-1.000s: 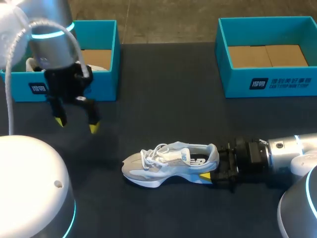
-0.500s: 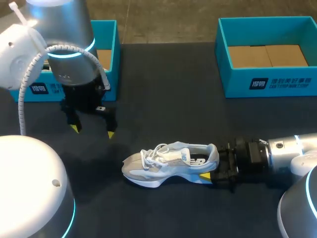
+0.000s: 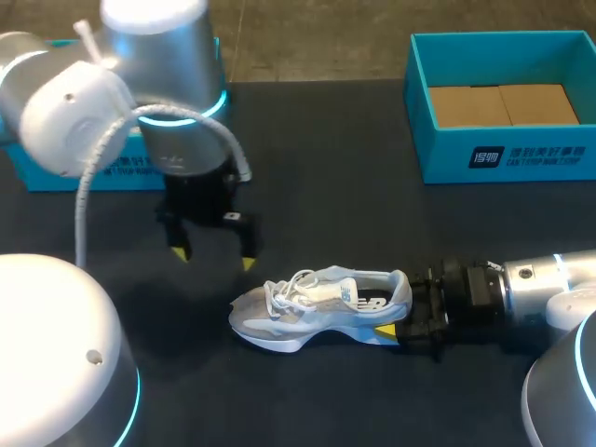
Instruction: Take the shoe out of the shoebox, open the shoe tongue, remove and reinsert the insole, then place the shoe into the shoebox
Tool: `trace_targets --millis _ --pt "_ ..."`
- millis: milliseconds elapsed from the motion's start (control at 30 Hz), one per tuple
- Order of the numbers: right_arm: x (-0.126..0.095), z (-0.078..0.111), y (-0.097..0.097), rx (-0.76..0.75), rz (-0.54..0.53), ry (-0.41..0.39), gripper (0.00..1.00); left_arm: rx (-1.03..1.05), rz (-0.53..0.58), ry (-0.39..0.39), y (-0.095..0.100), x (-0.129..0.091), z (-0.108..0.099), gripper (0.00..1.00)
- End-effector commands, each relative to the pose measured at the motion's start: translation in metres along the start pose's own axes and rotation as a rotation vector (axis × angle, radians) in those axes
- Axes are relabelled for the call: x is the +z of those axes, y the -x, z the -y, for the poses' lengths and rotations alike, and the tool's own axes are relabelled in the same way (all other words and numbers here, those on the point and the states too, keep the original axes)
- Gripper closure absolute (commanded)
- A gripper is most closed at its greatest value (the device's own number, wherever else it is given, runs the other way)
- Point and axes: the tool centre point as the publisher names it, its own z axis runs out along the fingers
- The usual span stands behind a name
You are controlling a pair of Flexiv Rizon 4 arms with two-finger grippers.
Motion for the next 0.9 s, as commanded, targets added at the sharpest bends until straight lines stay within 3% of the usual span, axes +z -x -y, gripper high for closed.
trace_targets --millis 33,167,233,800,900 --pt "0.002 0.0 0.0 0.001 0.002 -0.003 1.0 0.002 0.039 0.085 -0.026 0.004 0.02 0.0" --pt "0.002 0.0 0.0 0.001 0.002 -0.003 1.0 -0.03 0.028 0.143 -0.042 0.008 0.027 0.0" --pt "0.002 0.0 0.0 0.001 0.002 -0.003 1.0 -0.085 0.062 0.105 -0.055 0.012 0.029 0.0" --pt "0.002 0.0 0.0 0.001 0.002 -0.003 1.0 -0.085 0.062 0.105 -0.055 0.012 0.029 0.0" --pt "0.002 0.0 0.0 0.001 0.002 -0.003 1.0 -0.085 0.055 0.129 -0.068 0.012 0.028 0.0"
